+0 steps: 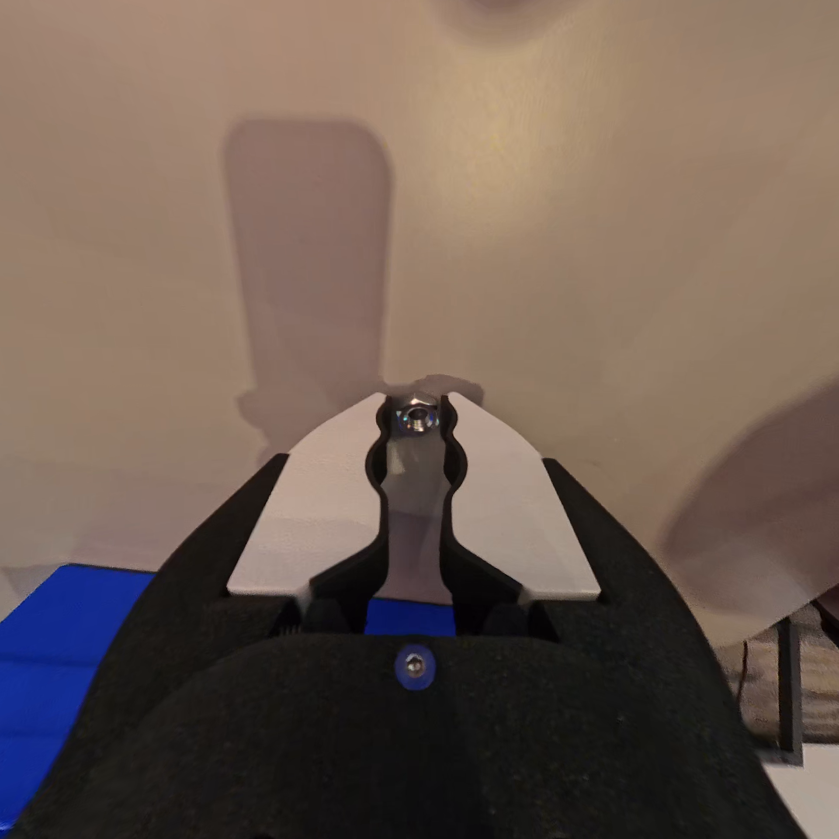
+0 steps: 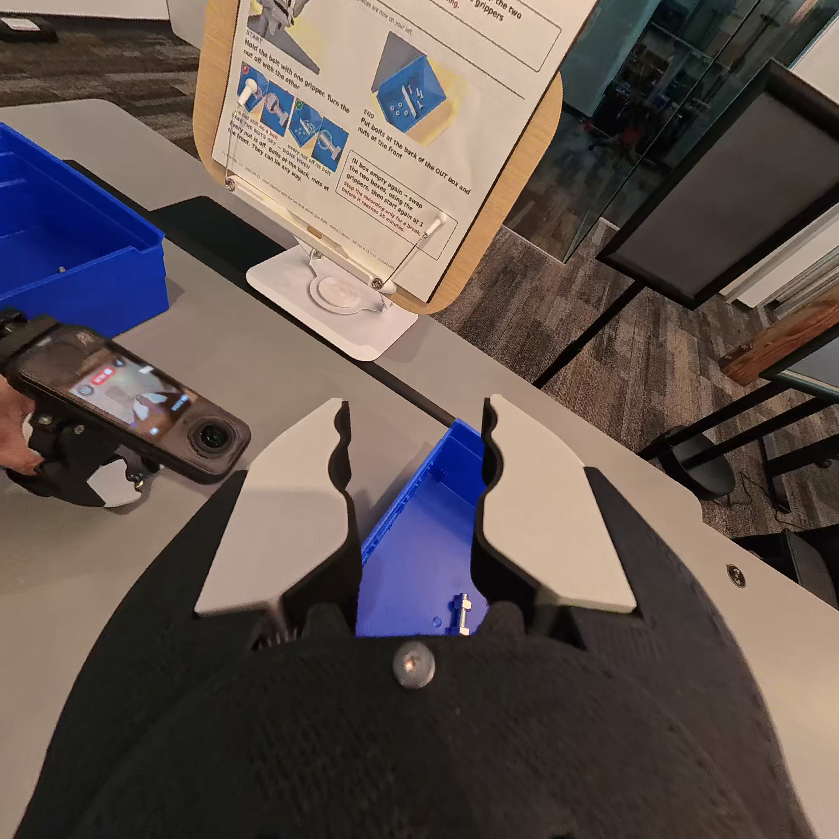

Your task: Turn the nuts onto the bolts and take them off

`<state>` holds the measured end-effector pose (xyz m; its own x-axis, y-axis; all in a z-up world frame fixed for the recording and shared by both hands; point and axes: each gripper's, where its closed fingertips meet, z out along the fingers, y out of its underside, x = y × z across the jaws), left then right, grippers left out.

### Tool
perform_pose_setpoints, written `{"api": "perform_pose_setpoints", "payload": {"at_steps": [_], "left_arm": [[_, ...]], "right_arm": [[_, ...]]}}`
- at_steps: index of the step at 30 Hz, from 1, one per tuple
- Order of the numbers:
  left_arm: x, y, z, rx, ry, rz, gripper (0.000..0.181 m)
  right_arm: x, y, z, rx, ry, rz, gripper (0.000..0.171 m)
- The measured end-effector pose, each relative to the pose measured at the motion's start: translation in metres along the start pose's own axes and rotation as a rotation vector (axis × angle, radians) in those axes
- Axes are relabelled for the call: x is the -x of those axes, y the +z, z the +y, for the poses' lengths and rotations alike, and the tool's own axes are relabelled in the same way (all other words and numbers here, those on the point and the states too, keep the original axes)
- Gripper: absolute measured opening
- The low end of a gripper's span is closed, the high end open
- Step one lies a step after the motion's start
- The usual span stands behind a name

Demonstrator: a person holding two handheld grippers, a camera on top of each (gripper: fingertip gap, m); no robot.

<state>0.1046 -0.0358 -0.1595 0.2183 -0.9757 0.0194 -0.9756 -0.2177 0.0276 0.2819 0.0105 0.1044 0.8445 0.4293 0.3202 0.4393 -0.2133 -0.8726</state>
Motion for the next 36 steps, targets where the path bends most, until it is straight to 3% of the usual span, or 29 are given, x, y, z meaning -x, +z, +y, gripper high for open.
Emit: {"api": "perform_pose_setpoints", "payload": {"at_steps": [1,6,9,12,15,17,21,28,36], "left_arm": [[0.001,-0.004,-0.003,-0.028,-0.002,-0.008,0.025],[0.034,-0.078,0.004,-0.221,-0.066,-0.126,0.029],[0.085,-0.132,0.052,-0.276,-0.184,-0.234,0.033],[0.127,-0.147,0.113,-0.268,-0.219,-0.241,0.038],[0.152,-0.123,0.159,-0.237,-0.211,-0.208,0.035],[0.157,-0.101,0.172,-0.247,-0.208,-0.152,0.035],[0.164,-0.066,0.192,-0.168,-0.054,-0.186,0.035],[0.165,-0.026,0.193,-0.106,0.050,-0.169,0.038],[0.171,-0.010,0.195,-0.063,0.123,-0.160,0.034]], "right_arm": [[-0.001,-0.001,0.000,-0.001,0.003,0.003,0.056],[-0.005,-0.005,0.000,-0.007,0.007,0.021,0.056],[-0.004,-0.007,-0.004,-0.022,0.001,0.023,0.056],[0.000,-0.004,-0.007,-0.029,-0.018,0.019,0.056],[0.006,0.003,-0.005,-0.009,-0.036,0.013,0.057],[0.008,0.007,-0.003,0.011,-0.053,0.011,0.057],[0.009,0.013,0.002,0.036,-0.063,0.009,0.058],[0.004,0.021,0.009,0.068,-0.050,0.015,0.058],[0.006,0.027,0.016,0.104,-0.064,0.011,0.058]]}}
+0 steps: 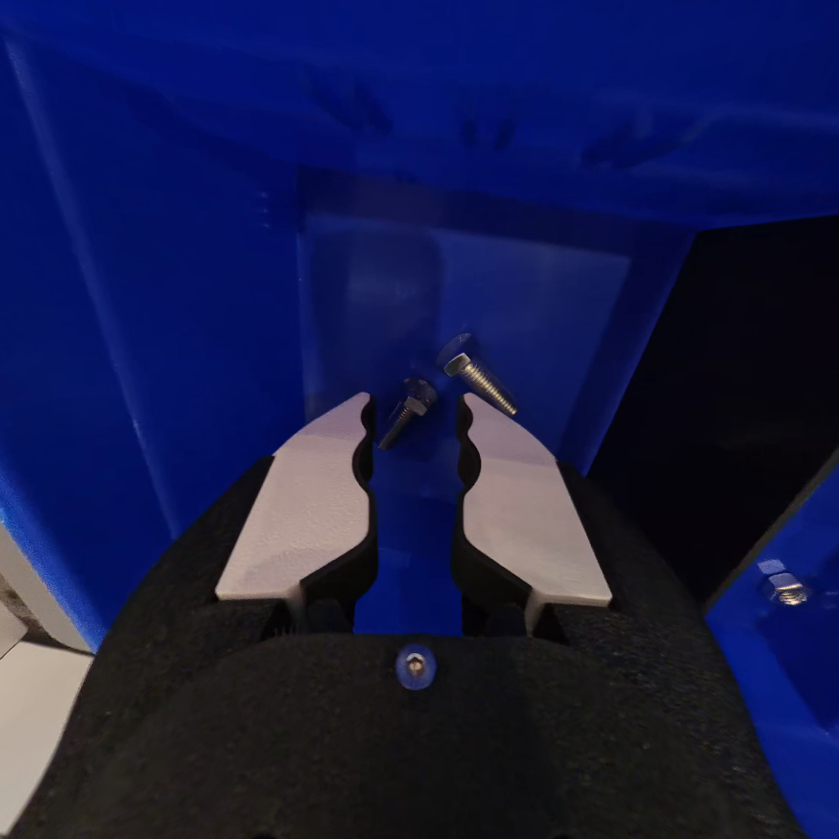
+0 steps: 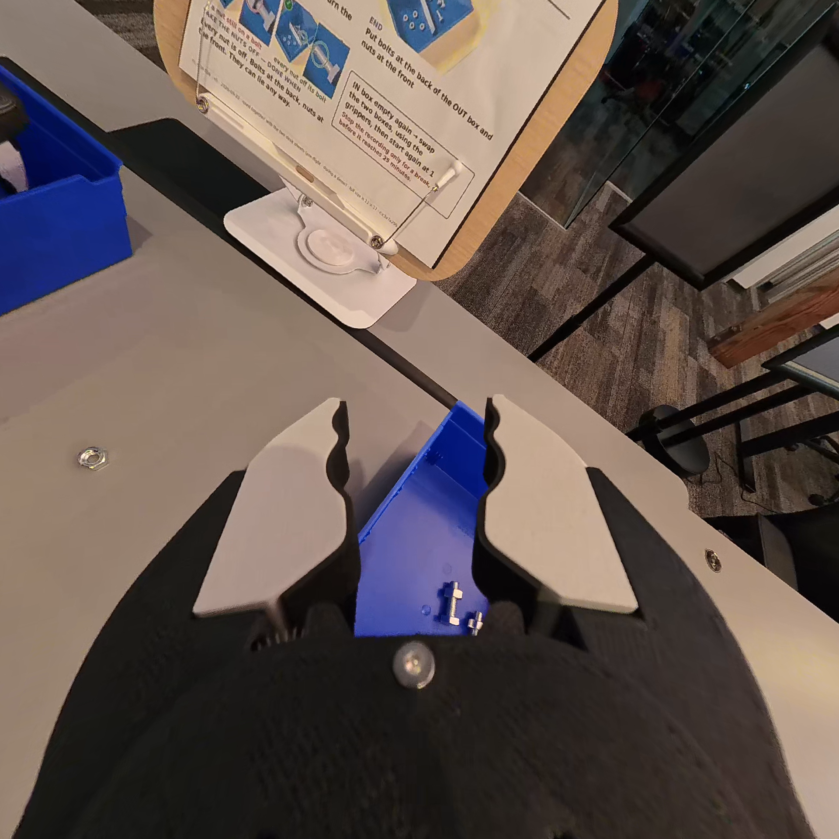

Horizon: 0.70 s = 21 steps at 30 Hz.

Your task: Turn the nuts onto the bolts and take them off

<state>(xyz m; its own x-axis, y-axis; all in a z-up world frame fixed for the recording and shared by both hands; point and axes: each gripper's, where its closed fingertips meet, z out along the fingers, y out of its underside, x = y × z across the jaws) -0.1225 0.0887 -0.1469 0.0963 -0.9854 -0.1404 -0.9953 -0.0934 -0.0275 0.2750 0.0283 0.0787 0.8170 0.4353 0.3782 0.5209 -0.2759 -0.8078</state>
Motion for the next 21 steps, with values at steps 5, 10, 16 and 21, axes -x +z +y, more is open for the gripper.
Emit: {"api": "perform_pose_setpoints", "payload": {"at_steps": [5,10,16,21], "left_arm": [[0.000,0.006,0.003,0.008,0.017,0.009,0.029],[-0.002,0.006,0.001,-0.010,0.006,0.013,0.018],[0.006,-0.006,0.002,-0.079,-0.084,-0.063,0.018],[0.021,-0.090,-0.036,-0.493,-0.365,-0.140,0.018]], "right_arm": [[0.002,0.003,0.002,0.014,-0.008,-0.004,0.058],[0.005,0.005,0.004,0.029,-0.016,-0.012,0.058],[0.009,0.009,0.004,0.031,-0.019,-0.031,0.058],[0.041,0.019,-0.021,-0.106,-0.007,-0.171,0.058]]}}
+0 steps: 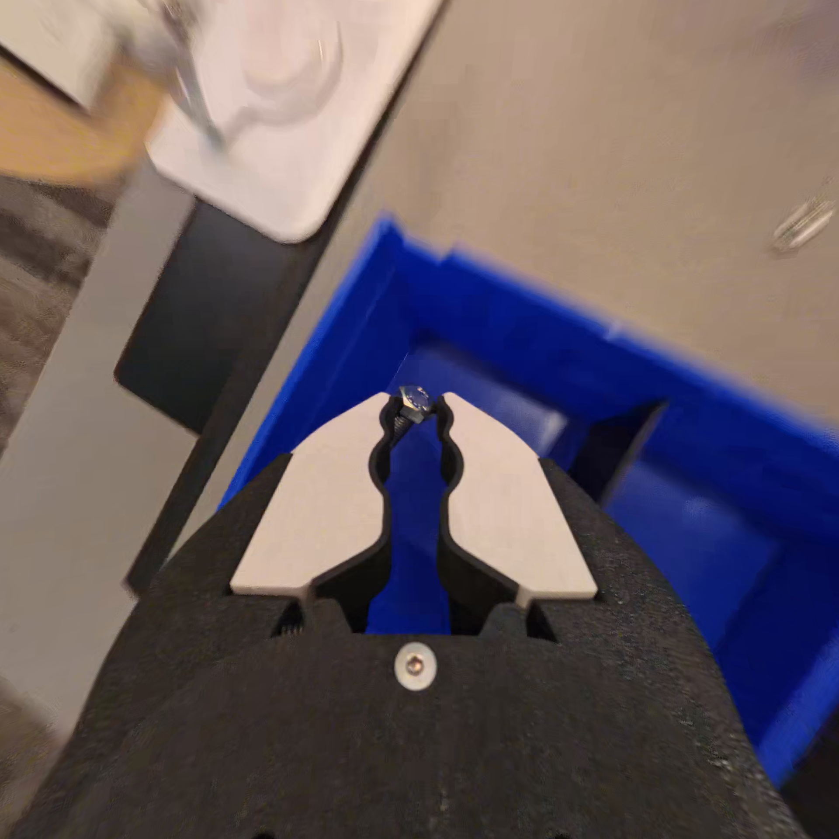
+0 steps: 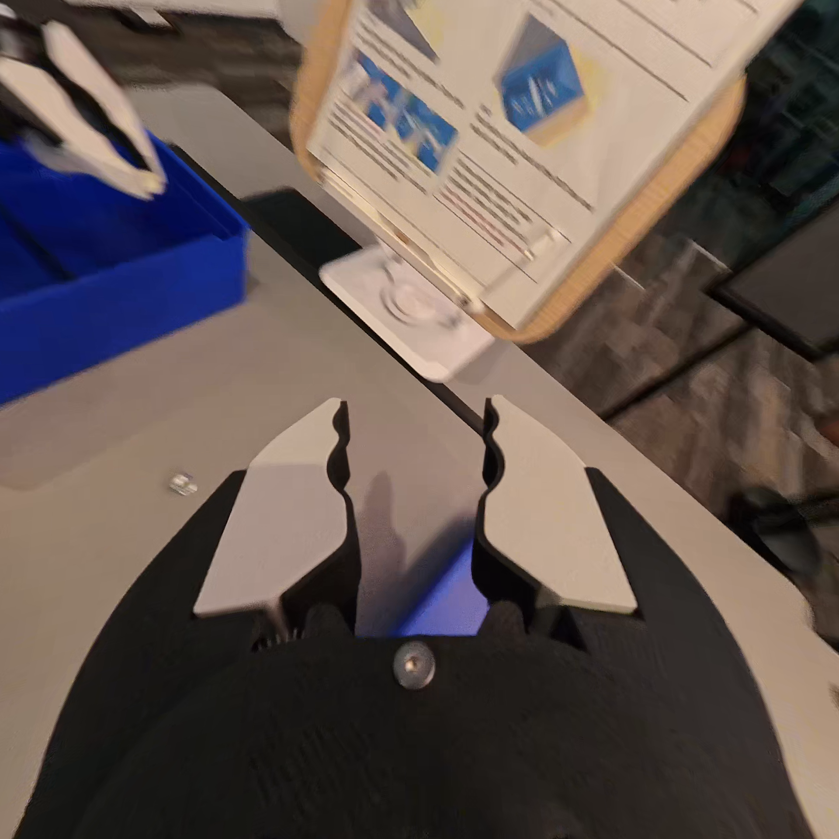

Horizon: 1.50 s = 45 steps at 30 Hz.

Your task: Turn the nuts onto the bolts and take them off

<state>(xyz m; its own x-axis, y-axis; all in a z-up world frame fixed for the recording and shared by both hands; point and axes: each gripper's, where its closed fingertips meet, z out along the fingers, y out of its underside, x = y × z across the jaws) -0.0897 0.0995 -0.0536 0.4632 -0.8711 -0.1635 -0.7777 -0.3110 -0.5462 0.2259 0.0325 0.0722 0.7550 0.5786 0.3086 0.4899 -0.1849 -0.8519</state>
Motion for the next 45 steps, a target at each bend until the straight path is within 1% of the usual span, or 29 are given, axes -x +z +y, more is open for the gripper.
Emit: {"api": "perform_pose_setpoints", "payload": {"at_steps": [2,3,6,8,11,13,15,18,19,21,23,25,26,28,29,32,33,34,36,38,41,45], "left_arm": [[-0.023,-0.033,-0.049,-0.239,-0.124,0.089,0.017],[-0.039,-0.051,-0.073,-0.361,-0.160,0.149,0.017],[-0.090,-0.094,-0.130,-0.633,-0.201,0.329,0.017],[-0.121,-0.114,-0.157,-0.769,-0.217,0.447,0.016],[-0.158,-0.142,-0.186,-0.958,-0.242,0.660,0.016],[-0.176,-0.150,-0.195,-0.999,-0.245,0.780,0.017],[-0.184,-0.149,-0.201,-1.018,-0.238,0.797,0.017],[-0.194,-0.143,-0.206,-1.018,-0.234,0.832,0.017],[-0.198,-0.142,-0.207,-1.020,-0.229,0.851,0.016],[-0.204,-0.141,-0.208,-1.026,-0.223,0.886,0.016],[-0.207,-0.142,-0.209,-1.043,-0.222,0.906,0.016],[-0.206,-0.140,-0.208,-1.044,-0.210,0.888,0.017],[-0.204,-0.138,-0.206,-1.032,-0.199,0.860,0.017],[-0.196,-0.135,-0.200,-1.010,-0.132,0.741,0.022],[-0.190,-0.132,-0.195,-0.999,-0.087,0.638,0.022],[-0.174,-0.121,-0.178,-0.922,0.099,0.250,0.023],[-0.172,-0.117,-0.174,-0.892,0.148,0.145,0.027],[-0.173,-0.114,-0.173,-0.862,0.196,0.080,0.029],[-0.177,-0.103,-0.173,-0.780,0.257,0.013,0.033],[-0.185,-0.090,-0.173,-0.703,0.329,-0.017,0.034],[-0.190,-0.075,-0.175,-0.664,0.397,-0.095,0.031],[-0.195,-0.046,-0.165,-0.550,0.437,-0.094,0.032]], "right_arm": [[0.032,0.012,-0.024,-0.164,0.003,-0.160,0.058],[0.052,0.016,-0.035,-0.250,0.017,-0.267,0.057],[0.104,0.017,-0.061,-0.489,0.101,-0.568,0.057],[0.122,0.011,-0.072,-0.632,0.173,-0.684,0.051],[0.127,0.003,-0.081,-0.765,0.291,-0.768,0.048],[0.125,-0.008,-0.086,-0.848,0.342,-0.812,0.044],[0.125,-0.019,-0.090,-0.907,0.351,-0.841,0.040],[0.134,-0.024,-0.092,-0.914,0.320,-0.870,0.039],[0.137,-0.026,-0.092,-0.916,0.325,-0.896,0.035],[0.138,-0.035,-0.092,-0.953,0.353,-0.991,0.011],[0.137,-0.038,-0.091,-0.949,0.377,-1.044,0.010],[0.137,-0.036,-0.089,-0.932,0.350,-1.035,0.010],[0.137,-0.034,-0.087,-0.895,0.323,-1.029,0.010],[0.135,-0.028,-0.081,-0.781,0.244,-0.993,0.010],[0.131,-0.023,-0.076,-0.718,0.181,-0.935,0.010],[0.116,-0.012,-0.052,-0.476,-0.068,-0.709,0.010],[0.113,-0.011,-0.043,-0.398,-0.150,-0.640,0.010],[0.110,-0.011,-0.036,-0.328,-0.215,-0.584,0.010],[0.107,-0.011,-0.029,-0.234,-0.293,-0.501,0.010],[0.109,-0.013,-0.027,-0.188,-0.326,-0.470,0.010],[0.118,-0.012,-0.025,-0.140,-0.375,-0.443,0.010],[0.123,-0.007,-0.020,-0.057,-0.446,-0.367,0.010]]}}
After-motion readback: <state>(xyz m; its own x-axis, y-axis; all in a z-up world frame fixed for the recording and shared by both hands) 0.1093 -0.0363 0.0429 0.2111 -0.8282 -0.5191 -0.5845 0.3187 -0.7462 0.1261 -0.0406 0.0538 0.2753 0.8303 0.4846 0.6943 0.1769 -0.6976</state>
